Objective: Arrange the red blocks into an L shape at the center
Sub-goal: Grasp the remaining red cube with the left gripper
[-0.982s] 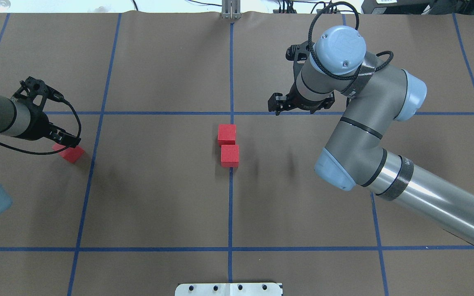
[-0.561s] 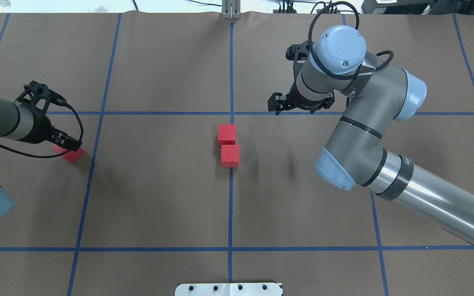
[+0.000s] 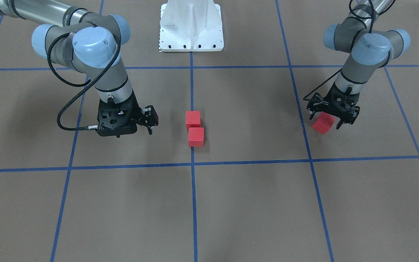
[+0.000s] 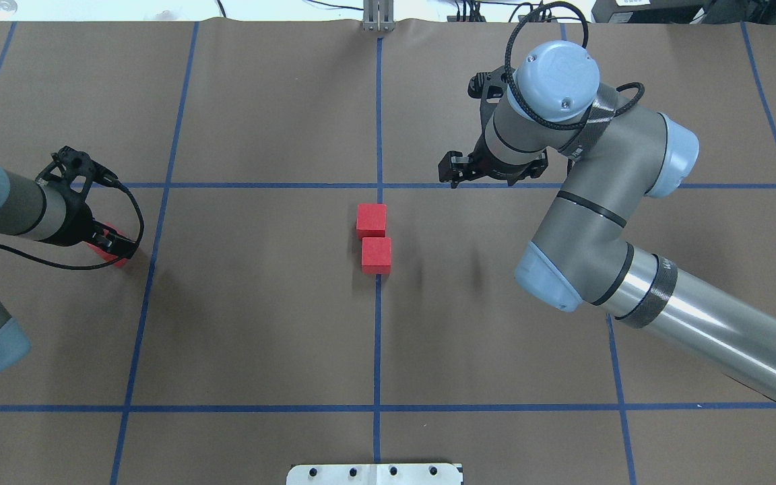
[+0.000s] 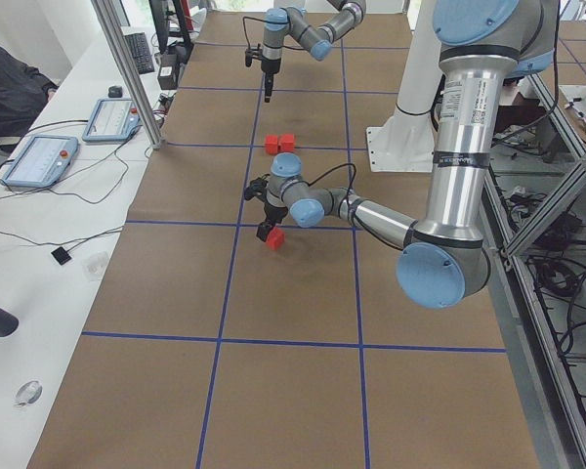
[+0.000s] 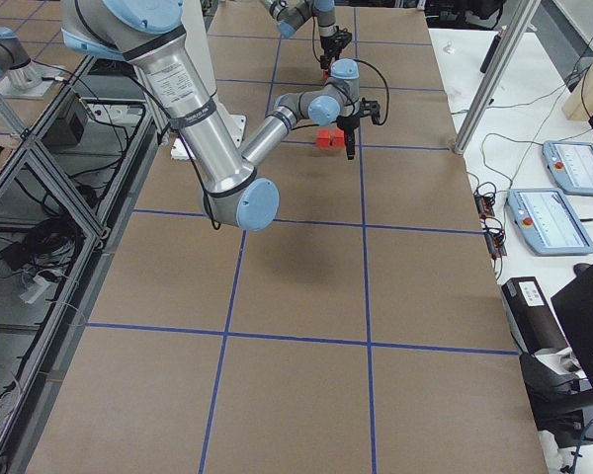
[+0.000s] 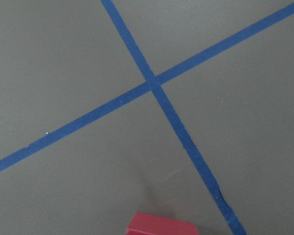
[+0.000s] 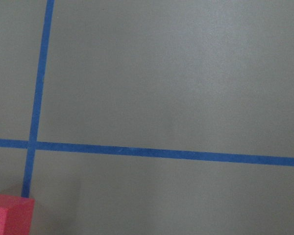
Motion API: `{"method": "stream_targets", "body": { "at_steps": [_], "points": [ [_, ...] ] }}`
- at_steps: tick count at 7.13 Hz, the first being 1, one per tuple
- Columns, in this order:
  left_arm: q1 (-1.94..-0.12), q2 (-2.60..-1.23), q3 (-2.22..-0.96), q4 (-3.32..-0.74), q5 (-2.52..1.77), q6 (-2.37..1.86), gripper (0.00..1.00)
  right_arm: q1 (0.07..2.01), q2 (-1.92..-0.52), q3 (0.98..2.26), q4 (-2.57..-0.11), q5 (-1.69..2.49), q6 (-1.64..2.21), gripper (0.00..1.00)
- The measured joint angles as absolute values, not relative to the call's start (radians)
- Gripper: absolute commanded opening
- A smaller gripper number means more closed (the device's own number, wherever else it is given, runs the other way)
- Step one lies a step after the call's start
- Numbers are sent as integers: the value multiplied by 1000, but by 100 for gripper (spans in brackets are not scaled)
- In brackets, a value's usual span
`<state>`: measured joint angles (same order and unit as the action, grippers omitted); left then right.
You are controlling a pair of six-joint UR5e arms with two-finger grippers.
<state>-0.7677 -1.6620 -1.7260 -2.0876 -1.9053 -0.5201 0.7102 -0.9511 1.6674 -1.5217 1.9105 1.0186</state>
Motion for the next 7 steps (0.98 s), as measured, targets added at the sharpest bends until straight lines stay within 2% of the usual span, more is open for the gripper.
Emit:
{"method": "stream_targets", "body": {
  "at_steps": [1,3,4,5,6,7],
  "points": [
    [-762,-1663,-1719,-2089,-1899,-519,100,710,-951,1667,-1522,1912,1019,99],
    [-757,-1671,-1704,-2090,-1896,-519,80,710,-953,1667,-1522,1913,1019,98],
    [-754,-1681,-1694,-2090,-1896,-518,75,710,-955,1667,-1522,1913,1019,98],
    [-754,-1687,-1685,-2090,-1896,-517,58,709,-957,1667,-1522,1913,1019,98],
    [-753,-1690,-1681,-2090,-1897,-517,31,710,-959,1667,-1522,1913,1018,98],
    [-753,-1691,-1682,-2090,-1900,-517,0,710,-960,1667,-1522,1913,1018,98]
  ]
}}
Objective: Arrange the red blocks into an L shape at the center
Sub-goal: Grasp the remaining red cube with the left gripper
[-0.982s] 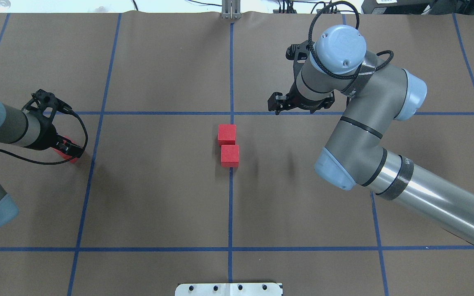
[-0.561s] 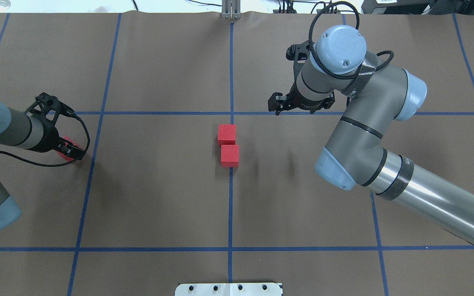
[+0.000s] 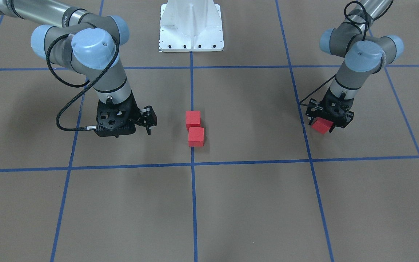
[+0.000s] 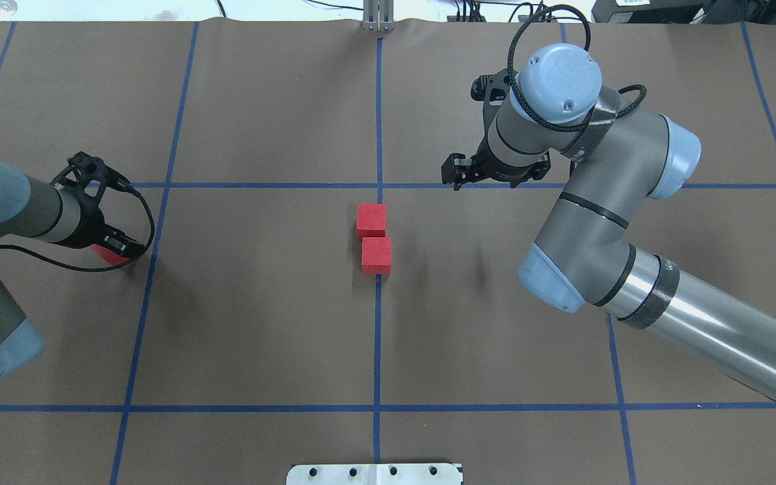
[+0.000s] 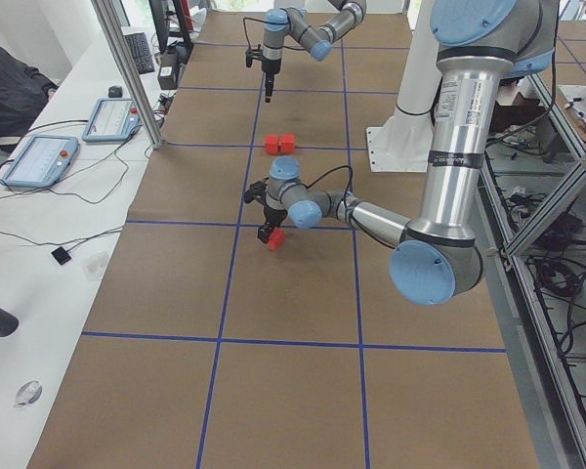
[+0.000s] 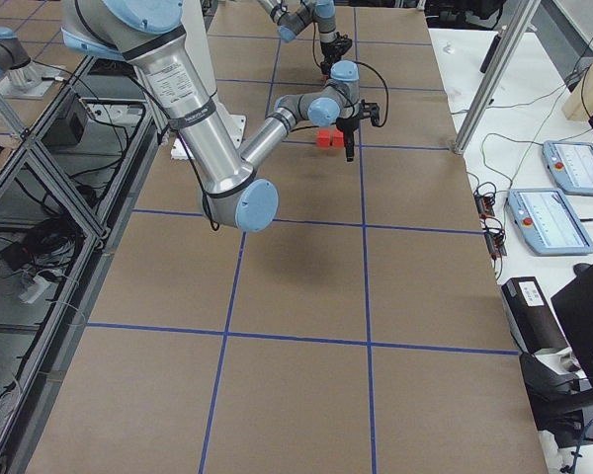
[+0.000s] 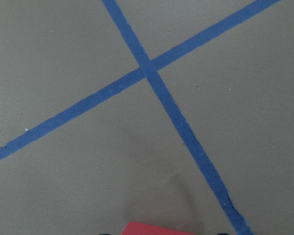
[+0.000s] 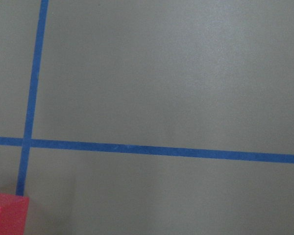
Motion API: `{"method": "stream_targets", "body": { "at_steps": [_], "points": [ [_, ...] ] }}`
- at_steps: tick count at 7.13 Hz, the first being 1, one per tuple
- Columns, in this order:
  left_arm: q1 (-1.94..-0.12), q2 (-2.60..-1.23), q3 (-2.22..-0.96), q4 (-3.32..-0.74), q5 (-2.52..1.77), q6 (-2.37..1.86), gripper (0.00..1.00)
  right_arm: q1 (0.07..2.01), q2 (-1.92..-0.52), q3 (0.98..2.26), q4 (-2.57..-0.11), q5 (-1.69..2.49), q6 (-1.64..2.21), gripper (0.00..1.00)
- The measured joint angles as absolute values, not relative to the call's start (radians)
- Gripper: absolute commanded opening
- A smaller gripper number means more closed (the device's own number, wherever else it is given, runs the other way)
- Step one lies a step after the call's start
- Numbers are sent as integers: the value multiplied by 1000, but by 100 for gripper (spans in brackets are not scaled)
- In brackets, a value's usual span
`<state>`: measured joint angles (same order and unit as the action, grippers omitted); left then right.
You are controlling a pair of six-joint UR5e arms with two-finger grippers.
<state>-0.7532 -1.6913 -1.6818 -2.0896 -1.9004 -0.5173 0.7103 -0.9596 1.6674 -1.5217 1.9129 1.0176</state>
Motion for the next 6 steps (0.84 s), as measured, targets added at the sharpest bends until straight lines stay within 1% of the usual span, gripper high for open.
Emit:
{"method": "stream_targets", "body": {
  "at_steps": [4,6],
  "points": [
    [-762,-1712,-1719,-2043,-1931,-541,0,711,-961,1667,-1522,1912,1018,98],
    [-770,-1808,-1748,-1904,-1953,-741,0,724,-963,1667,-1522,1922,1011,98]
  ]
}}
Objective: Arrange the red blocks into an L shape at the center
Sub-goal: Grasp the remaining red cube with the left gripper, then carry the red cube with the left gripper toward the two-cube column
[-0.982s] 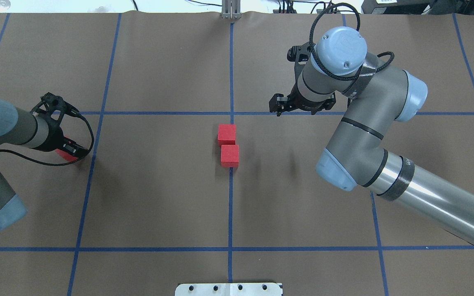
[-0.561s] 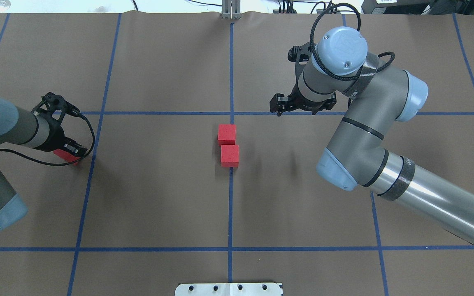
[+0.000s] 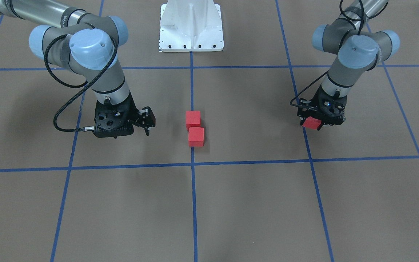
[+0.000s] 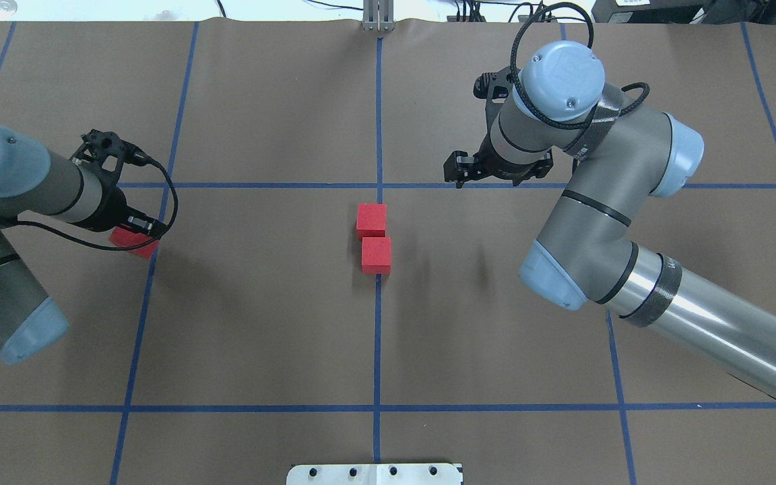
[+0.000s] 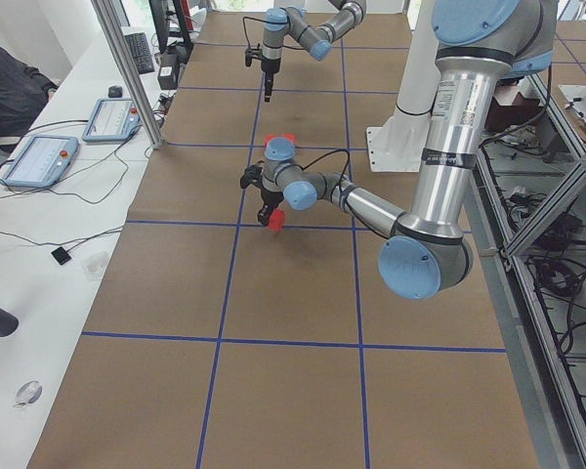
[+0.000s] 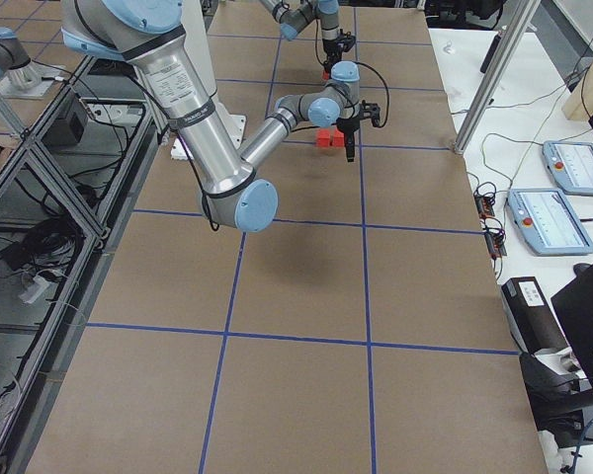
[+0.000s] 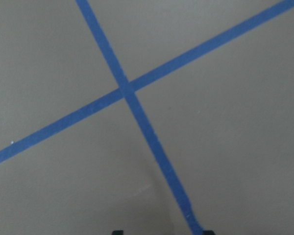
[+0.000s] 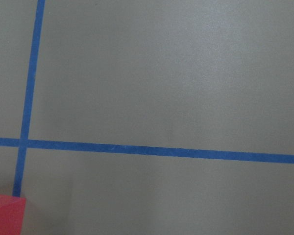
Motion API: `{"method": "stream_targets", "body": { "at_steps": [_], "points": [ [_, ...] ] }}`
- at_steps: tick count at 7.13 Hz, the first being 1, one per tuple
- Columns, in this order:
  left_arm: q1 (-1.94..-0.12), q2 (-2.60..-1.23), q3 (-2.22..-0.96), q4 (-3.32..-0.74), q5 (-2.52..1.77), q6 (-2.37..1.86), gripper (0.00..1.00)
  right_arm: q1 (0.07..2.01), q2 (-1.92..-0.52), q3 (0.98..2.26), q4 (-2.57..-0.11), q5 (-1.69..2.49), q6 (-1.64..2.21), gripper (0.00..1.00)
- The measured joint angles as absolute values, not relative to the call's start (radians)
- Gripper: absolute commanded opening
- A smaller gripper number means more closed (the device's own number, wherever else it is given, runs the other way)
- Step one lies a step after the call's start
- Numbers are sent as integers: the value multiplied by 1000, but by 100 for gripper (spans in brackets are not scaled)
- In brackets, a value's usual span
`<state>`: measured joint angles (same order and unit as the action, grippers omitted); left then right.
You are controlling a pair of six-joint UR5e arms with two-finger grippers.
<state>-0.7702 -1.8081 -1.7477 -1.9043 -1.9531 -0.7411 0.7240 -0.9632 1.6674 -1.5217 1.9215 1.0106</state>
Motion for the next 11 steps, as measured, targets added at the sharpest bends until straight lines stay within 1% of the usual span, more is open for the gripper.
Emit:
{"method": "stream_targets", "body": {
  "at_steps": [2,4,6,7,8,11],
  "points": [
    [-768,-1924,-1783,-1693,-1958,-1082,0,771,-983,1669,-1521,1972,957,99],
    [-764,-1980,-1789,-1640,-1953,-1468,0,846,-1034,1675,-1521,2043,836,98],
    [-719,-2022,-1777,-1631,-1892,-1886,0,924,-1124,1707,-1521,2113,687,98],
    [-687,-2067,-1732,-1629,-1849,-2067,0,950,-1175,1734,-1521,2139,629,99],
    [-670,-2133,-1660,-1628,-1828,-2213,0,965,-1215,1761,-1520,2160,588,99],
    [-644,-2307,-1453,-1625,-1813,-2493,0,977,-1281,1817,-1520,2196,548,99]
  ]
}}
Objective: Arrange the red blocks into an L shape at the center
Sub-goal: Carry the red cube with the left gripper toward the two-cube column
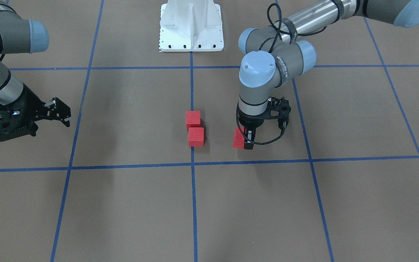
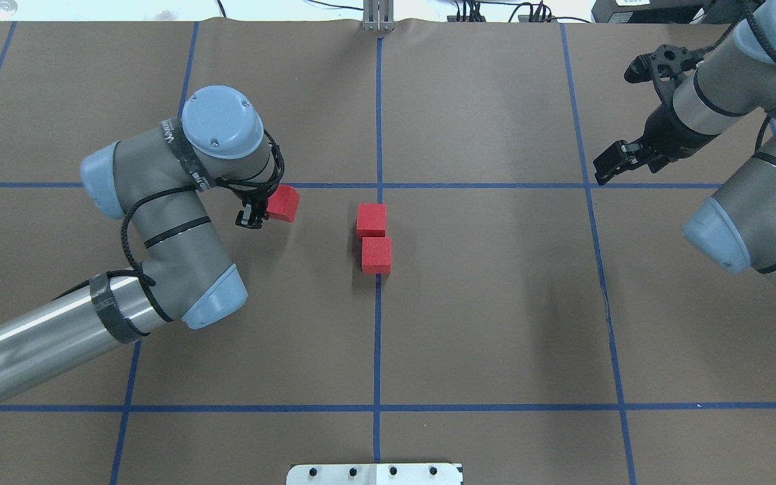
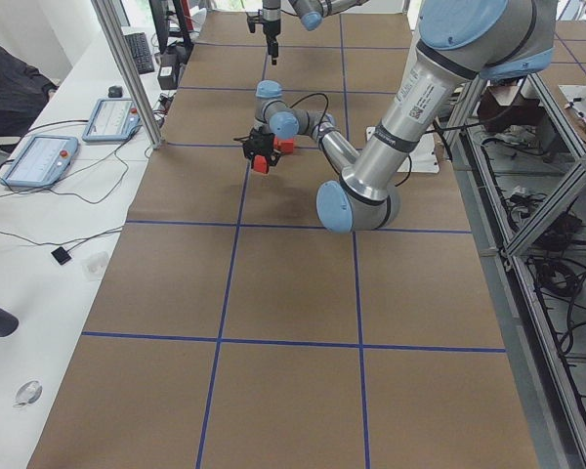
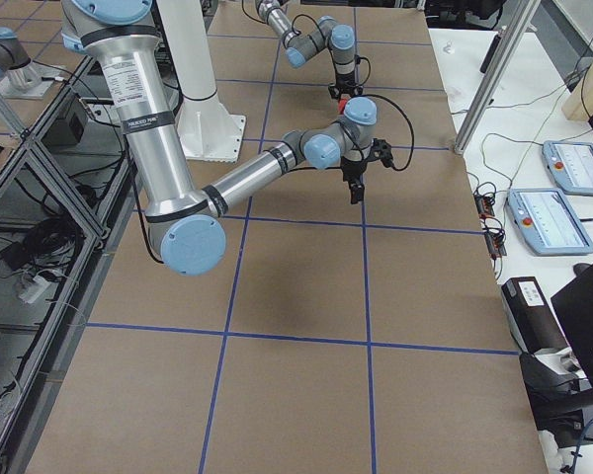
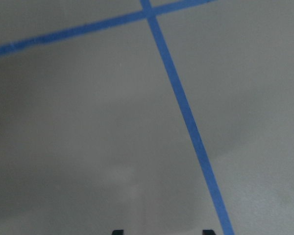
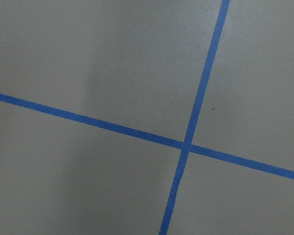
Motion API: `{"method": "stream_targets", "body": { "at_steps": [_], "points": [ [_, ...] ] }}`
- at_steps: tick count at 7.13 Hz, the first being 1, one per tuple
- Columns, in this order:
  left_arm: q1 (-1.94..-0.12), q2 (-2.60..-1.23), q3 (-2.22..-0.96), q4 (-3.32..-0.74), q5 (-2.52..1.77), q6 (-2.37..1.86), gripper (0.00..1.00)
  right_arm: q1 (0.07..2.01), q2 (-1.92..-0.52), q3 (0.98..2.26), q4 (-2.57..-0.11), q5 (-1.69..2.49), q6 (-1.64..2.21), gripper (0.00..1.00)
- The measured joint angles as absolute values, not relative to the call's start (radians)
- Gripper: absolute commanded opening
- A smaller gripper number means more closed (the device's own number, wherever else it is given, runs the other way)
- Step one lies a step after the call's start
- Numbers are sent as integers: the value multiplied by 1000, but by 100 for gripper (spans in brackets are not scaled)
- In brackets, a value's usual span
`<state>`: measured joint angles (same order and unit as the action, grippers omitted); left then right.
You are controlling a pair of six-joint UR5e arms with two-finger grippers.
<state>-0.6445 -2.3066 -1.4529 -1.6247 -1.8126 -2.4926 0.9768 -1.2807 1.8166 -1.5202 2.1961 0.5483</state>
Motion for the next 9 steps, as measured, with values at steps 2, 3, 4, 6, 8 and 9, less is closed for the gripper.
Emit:
{"method": "stream_targets", "body": {
  "at_steps": [2,3,4,6,8,9],
  "points": [
    [-621,-2360,-1379,-1609,-1794,-2549,0,977,-1287,1827,-1520,2198,552,99],
    [-614,-2375,-1370,-1583,-1789,-2554,0,977,-1287,1830,-1520,2198,555,99],
    [-608,-2394,-1365,-1552,-1788,-2557,0,977,-1287,1831,-1520,2197,557,99],
    [-592,-2431,-1353,-1501,-1787,-2568,0,976,-1286,1830,-1520,2197,558,99],
    [-579,-2486,-1304,-1477,-1787,-2586,0,976,-1286,1829,-1520,2197,558,99],
    [-575,-2503,-1290,-1473,-1787,-2596,0,976,-1286,1829,-1520,2197,558,99]
  ]
}}
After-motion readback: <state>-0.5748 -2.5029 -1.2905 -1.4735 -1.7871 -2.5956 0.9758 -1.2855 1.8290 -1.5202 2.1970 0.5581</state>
